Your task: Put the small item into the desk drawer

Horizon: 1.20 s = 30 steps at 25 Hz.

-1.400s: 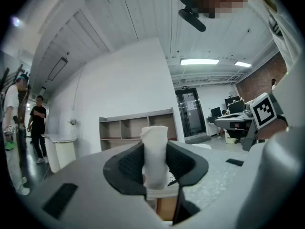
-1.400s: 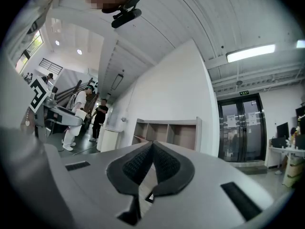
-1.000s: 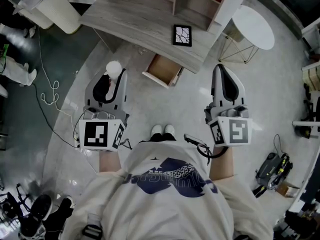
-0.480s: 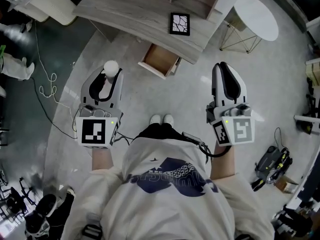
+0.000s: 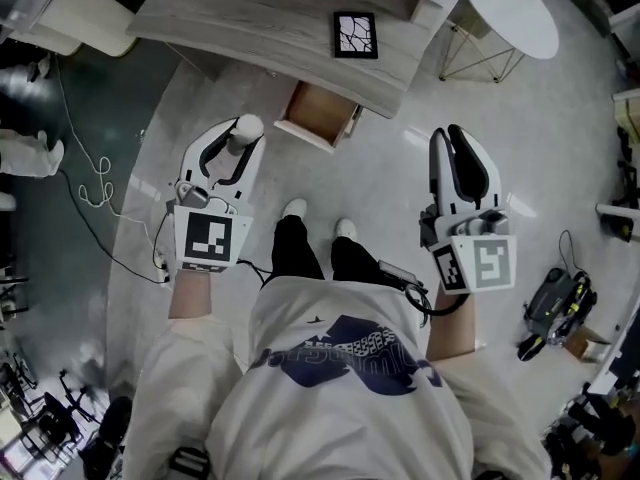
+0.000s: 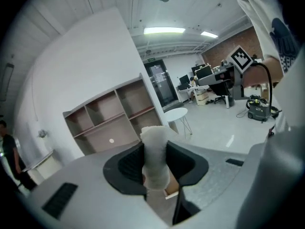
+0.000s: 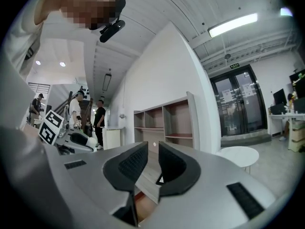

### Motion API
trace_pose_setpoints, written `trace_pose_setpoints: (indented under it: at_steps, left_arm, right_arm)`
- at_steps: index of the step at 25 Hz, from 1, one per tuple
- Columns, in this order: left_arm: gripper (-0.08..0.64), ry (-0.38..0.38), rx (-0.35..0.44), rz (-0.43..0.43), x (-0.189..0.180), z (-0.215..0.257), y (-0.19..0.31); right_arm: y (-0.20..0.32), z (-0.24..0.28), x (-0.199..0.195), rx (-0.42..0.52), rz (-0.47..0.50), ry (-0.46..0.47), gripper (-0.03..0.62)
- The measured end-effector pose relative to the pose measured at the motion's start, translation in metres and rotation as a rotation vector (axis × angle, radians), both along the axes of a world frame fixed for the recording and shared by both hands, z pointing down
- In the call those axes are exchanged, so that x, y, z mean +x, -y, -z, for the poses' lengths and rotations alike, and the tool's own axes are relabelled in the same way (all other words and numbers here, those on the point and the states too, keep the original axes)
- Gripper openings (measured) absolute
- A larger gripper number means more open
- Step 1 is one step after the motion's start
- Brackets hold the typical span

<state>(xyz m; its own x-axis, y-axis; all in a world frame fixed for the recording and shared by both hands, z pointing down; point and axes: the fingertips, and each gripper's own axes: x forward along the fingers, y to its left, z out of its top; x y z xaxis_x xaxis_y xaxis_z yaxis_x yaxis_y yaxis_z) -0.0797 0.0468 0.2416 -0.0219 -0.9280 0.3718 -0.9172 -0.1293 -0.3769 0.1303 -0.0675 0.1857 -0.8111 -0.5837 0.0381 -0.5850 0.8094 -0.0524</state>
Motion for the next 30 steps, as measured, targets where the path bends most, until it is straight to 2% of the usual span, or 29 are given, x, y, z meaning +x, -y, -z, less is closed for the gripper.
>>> trace_pose_setpoints:
  at_steps: [6,14,22,30]
  left_arm:
    - [0.14,0.035,-0.089,-0.225,-0.005,-0.052,0.034]
    - [0.14,0.102,-0.231,-0.484,-0.015,-0.13,0.078]
    - [0.14,0.19,-0.357,-0.689,-0.007,-0.209,0.098]
    - [0.14,0.271,-0.45,-0.808,-0.005,-0.277,0.109]
  right_arm:
    - [0.005,-0.014,-0.01,-0.018,-0.122,-0.005,0.064]
    - [0.01,-0.033,-0.024,-0.024,-0.295,-0.043,0.065]
    - [0.02,-0.06,-0.033,-0.032,-0.393,-0.091,0.066]
    - [0.03,-0.089,-0.046,-0.036,-0.416,-0.126,0.065]
